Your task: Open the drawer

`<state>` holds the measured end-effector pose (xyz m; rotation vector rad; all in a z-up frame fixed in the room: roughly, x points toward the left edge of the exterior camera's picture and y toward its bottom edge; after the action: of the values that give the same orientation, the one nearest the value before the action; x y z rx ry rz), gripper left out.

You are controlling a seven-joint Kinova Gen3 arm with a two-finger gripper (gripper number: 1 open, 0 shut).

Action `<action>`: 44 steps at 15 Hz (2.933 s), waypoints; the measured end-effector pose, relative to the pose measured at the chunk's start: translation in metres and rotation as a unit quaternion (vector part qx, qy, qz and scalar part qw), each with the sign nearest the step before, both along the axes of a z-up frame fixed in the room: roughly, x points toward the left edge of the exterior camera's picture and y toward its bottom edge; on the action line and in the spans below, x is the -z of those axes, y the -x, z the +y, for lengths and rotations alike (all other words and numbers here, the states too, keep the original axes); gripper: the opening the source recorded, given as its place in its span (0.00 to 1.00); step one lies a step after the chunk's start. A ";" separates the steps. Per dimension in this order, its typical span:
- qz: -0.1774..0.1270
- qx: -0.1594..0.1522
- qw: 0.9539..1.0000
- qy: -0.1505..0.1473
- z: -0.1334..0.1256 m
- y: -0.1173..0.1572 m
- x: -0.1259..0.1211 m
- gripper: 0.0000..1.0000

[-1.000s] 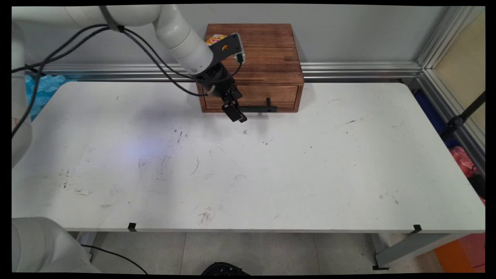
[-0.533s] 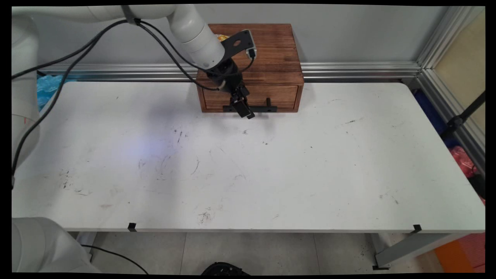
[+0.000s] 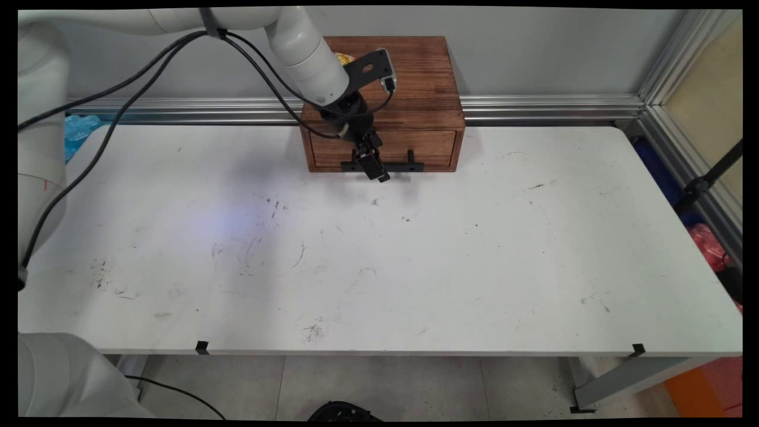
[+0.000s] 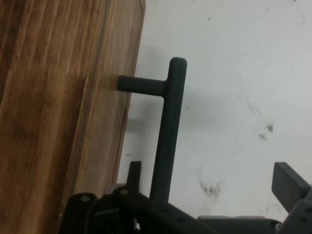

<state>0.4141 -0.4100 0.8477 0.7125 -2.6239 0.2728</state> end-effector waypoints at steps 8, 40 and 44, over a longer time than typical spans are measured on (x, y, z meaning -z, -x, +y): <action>-0.018 0.015 1.000 0.001 -0.004 0.000 0.017 1.00; -0.023 0.042 0.999 -0.011 0.017 0.018 0.043 1.00; -0.019 0.042 0.999 -0.012 0.020 0.022 0.041 1.00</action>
<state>0.3923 -0.3901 0.8065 0.6080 -2.6906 0.2318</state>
